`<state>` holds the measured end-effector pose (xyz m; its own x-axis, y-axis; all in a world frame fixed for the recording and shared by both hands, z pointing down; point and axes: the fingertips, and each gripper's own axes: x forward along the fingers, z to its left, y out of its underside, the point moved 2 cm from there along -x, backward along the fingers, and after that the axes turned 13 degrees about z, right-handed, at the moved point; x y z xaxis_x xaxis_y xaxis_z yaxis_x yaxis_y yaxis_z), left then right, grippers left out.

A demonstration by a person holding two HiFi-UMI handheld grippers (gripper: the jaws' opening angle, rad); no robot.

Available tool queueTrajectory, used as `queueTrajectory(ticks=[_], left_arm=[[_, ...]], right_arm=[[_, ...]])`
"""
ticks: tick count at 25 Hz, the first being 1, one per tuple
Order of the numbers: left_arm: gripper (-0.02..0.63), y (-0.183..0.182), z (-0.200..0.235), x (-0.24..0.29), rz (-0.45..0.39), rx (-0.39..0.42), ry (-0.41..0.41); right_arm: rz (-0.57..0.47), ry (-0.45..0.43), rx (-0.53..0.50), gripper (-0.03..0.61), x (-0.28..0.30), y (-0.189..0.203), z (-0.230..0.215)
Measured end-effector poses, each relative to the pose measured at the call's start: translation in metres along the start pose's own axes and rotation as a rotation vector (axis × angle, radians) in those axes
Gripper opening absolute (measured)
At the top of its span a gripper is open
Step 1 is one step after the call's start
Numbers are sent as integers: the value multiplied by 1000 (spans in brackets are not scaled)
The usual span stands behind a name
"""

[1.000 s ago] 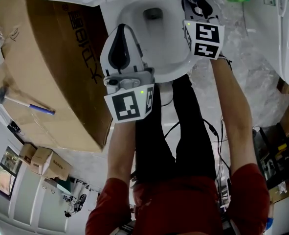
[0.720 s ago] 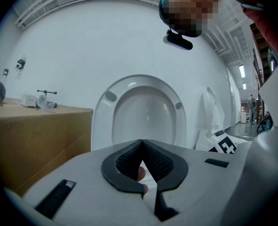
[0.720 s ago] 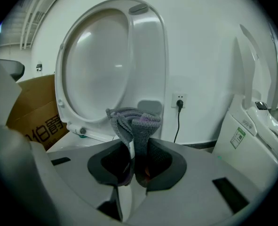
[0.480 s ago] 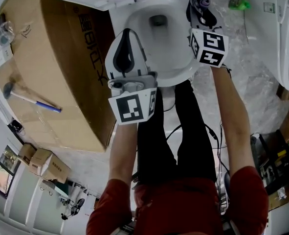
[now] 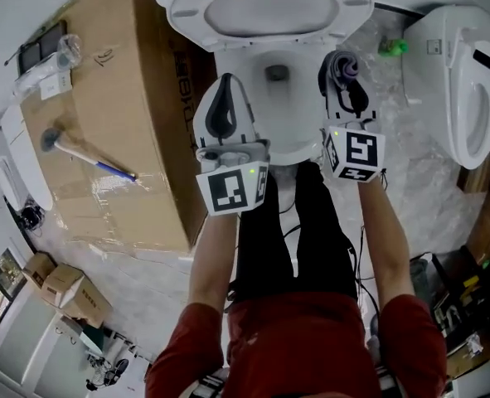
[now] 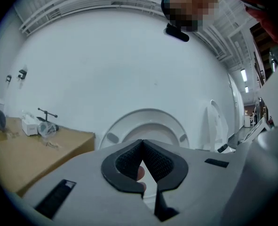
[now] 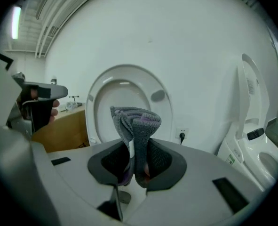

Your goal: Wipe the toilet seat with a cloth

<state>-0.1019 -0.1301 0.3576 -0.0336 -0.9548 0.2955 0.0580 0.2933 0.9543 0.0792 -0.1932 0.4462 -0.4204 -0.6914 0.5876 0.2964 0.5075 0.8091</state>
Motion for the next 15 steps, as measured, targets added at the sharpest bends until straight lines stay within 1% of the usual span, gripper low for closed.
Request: queueTrajectory(ticks=[6,9,12,15], left_arm=[[12,-64,-4,-28,-23,3,14],[12,-91,-5,-34,-36,-2,19],[12,-106,-8,-39,-14,-26,28],[12,-116,-12,-50,-3,-15,36]], right_arm=[[-96,22,69,94,-85,-79,4],[-141,39,105,94,-115,-117,1],[-165,56,108,94,-133,-140,0],[-171,53,97,94,-143,-154,1]])
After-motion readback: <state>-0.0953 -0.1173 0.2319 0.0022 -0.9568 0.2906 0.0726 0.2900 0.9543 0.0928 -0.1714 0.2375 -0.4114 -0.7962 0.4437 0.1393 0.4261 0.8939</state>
